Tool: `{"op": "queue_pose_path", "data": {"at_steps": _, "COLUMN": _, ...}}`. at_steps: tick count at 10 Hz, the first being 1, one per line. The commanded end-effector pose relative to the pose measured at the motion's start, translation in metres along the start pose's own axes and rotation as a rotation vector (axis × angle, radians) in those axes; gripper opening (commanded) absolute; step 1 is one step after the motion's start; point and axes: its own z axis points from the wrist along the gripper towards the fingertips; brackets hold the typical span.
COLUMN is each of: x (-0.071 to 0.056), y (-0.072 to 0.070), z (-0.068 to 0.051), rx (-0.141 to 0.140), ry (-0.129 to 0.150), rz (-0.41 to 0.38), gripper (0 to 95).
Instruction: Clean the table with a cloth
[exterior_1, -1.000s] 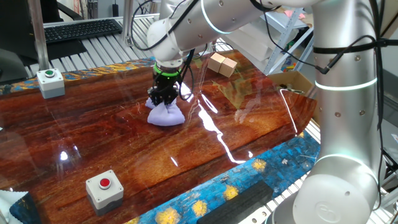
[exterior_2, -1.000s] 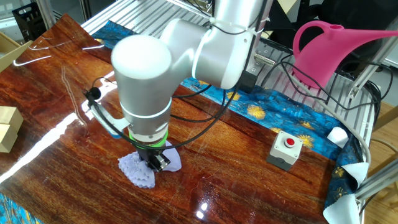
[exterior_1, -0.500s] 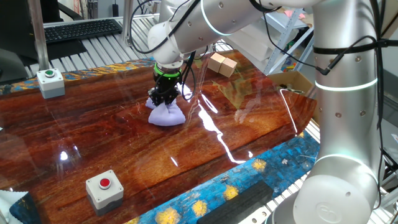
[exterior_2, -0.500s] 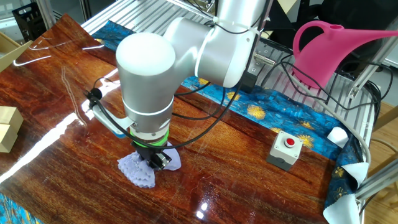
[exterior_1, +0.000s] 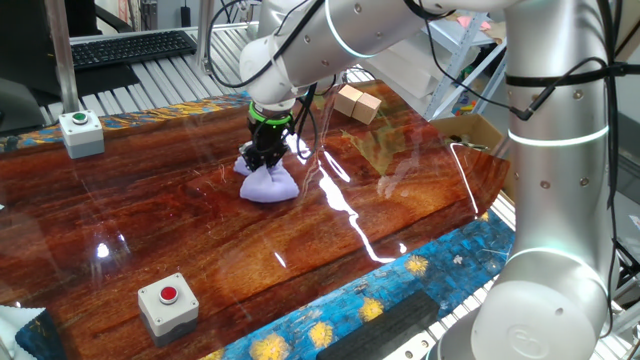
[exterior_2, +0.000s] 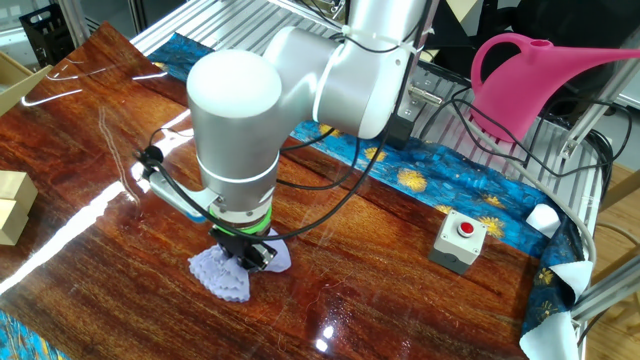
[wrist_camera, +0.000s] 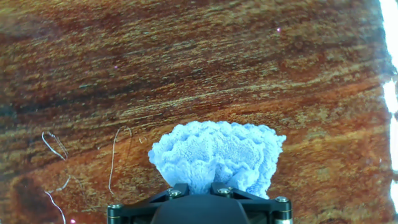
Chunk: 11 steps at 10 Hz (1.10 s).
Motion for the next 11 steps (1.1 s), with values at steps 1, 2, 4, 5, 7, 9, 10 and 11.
{"op": "queue_pose_path", "data": {"at_steps": 1, "x": 0.0, "y": 0.0, "z": 0.0, "rx": 0.003, "ry": -0.006, "rz": -0.029, "gripper": 0.0}}
{"op": "queue_pose_path", "data": {"at_steps": 2, "x": 0.0, "y": 0.0, "z": 0.0, "rx": 0.002, "ry": -0.006, "rz": -0.035, "gripper": 0.0}}
{"op": "queue_pose_path", "data": {"at_steps": 4, "x": 0.0, "y": 0.0, "z": 0.0, "rx": -0.004, "ry": -0.004, "rz": -0.028, "gripper": 0.0}}
{"op": "queue_pose_path", "data": {"at_steps": 5, "x": 0.0, "y": 0.0, "z": 0.0, "rx": -0.023, "ry": -0.003, "rz": -0.014, "gripper": 0.0}}
{"op": "queue_pose_path", "data": {"at_steps": 7, "x": 0.0, "y": 0.0, "z": 0.0, "rx": -0.017, "ry": -0.003, "rz": 0.006, "gripper": 0.0}}
{"op": "queue_pose_path", "data": {"at_steps": 9, "x": 0.001, "y": 0.008, "z": -0.002, "rx": -0.009, "ry": 0.002, "rz": 0.032, "gripper": 0.0}}
{"op": "queue_pose_path", "data": {"at_steps": 10, "x": 0.002, "y": 0.016, "z": -0.004, "rx": -0.005, "ry": 0.004, "rz": 0.045, "gripper": 0.0}}
{"op": "queue_pose_path", "data": {"at_steps": 11, "x": 0.002, "y": 0.024, "z": -0.004, "rx": -0.004, "ry": 0.003, "rz": 0.06, "gripper": 0.0}}
